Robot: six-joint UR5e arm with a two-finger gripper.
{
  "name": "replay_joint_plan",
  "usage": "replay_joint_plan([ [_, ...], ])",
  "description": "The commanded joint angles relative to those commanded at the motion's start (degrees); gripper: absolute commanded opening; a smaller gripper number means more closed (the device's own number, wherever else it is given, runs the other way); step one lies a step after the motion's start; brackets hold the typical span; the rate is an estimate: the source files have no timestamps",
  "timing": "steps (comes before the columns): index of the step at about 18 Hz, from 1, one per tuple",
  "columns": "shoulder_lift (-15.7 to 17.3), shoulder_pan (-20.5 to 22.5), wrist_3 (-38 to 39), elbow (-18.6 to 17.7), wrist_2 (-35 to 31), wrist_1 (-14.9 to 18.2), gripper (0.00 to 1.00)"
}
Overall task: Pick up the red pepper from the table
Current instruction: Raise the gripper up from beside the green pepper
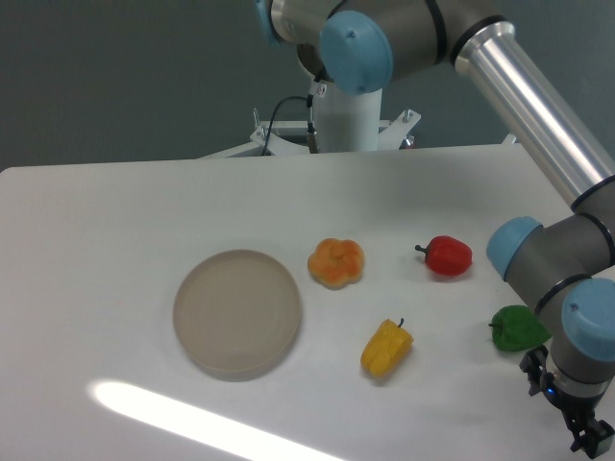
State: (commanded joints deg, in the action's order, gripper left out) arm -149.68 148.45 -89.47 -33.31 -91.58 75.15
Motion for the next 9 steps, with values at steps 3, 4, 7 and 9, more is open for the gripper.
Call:
replay_joint_plan([
  [3, 0.0, 0.0, -0.3, -0.2, 0.1, 0.0, 1.0],
  [4, 0.0, -0.1, -0.3, -0.2, 0.1, 0.0, 1.0],
  [7, 0.0, -0.4, -0.3, -0.8, 0.2, 0.0, 1.0],
  [9, 0.0, -0.6, -0.3, -0.9, 0.3, 0.1, 1.0],
])
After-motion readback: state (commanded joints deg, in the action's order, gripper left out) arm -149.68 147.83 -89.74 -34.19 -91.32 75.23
